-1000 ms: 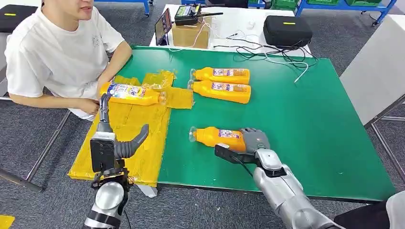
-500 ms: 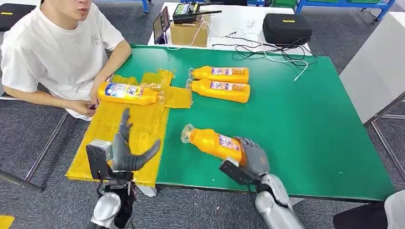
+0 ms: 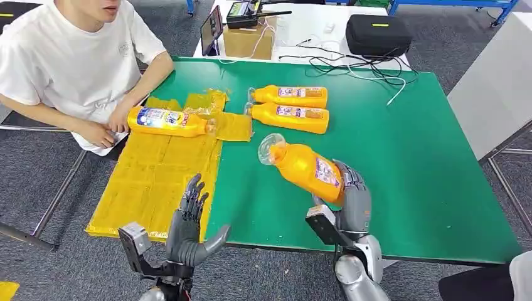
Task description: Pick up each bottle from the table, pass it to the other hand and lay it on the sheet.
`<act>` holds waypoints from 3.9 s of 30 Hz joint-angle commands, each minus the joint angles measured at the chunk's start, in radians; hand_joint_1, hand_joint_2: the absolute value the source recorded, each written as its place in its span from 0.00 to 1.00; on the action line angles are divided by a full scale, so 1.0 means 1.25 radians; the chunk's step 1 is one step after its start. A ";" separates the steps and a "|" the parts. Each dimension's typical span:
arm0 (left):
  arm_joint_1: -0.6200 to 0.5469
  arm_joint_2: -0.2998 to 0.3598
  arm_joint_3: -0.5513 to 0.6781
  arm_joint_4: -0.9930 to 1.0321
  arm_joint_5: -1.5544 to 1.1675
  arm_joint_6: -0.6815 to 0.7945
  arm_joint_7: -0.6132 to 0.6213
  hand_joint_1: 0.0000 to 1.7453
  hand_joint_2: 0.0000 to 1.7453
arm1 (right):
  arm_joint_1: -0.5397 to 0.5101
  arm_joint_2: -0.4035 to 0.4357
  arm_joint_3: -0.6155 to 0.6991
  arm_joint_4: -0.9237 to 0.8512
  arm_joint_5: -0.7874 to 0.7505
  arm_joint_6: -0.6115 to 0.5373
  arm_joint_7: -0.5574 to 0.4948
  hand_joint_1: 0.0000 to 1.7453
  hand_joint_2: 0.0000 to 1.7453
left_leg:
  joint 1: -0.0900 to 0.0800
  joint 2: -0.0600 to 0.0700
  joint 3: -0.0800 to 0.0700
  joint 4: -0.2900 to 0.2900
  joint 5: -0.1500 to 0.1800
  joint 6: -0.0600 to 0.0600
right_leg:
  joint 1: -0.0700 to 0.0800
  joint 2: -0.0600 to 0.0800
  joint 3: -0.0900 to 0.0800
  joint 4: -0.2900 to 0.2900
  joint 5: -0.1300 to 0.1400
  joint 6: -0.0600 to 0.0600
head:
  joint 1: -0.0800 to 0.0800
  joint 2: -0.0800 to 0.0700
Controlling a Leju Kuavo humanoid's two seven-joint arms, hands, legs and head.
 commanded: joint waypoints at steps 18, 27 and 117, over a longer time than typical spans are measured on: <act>-0.103 0.024 -0.086 0.130 0.082 -0.012 0.035 0.00 1.00 | -0.023 0.066 0.396 0.108 -0.046 0.174 -0.053 1.00 1.00 | 0.001 0.001 0.000 -0.001 0.000 -0.001 | 0.001 0.000 0.000 0.000 0.000 -0.001 | 0.000 0.000; -0.105 0.034 -0.107 0.106 0.102 -0.053 0.009 0.00 1.00 | -0.043 0.068 0.402 0.166 -0.082 0.174 -0.060 1.00 1.00 | 0.001 0.001 0.000 -0.001 0.000 -0.001 | 0.001 0.000 0.000 0.000 0.000 -0.001 | 0.000 0.000; -0.645 0.116 0.205 0.953 -1.217 0.134 0.278 0.00 1.00 | 0.037 0.073 0.228 -0.029 -0.283 0.130 -0.176 0.00 0.00 | 0.001 0.000 0.003 -0.001 0.002 -0.001 | 0.001 0.000 0.002 0.001 0.001 -0.002 | 0.000 0.000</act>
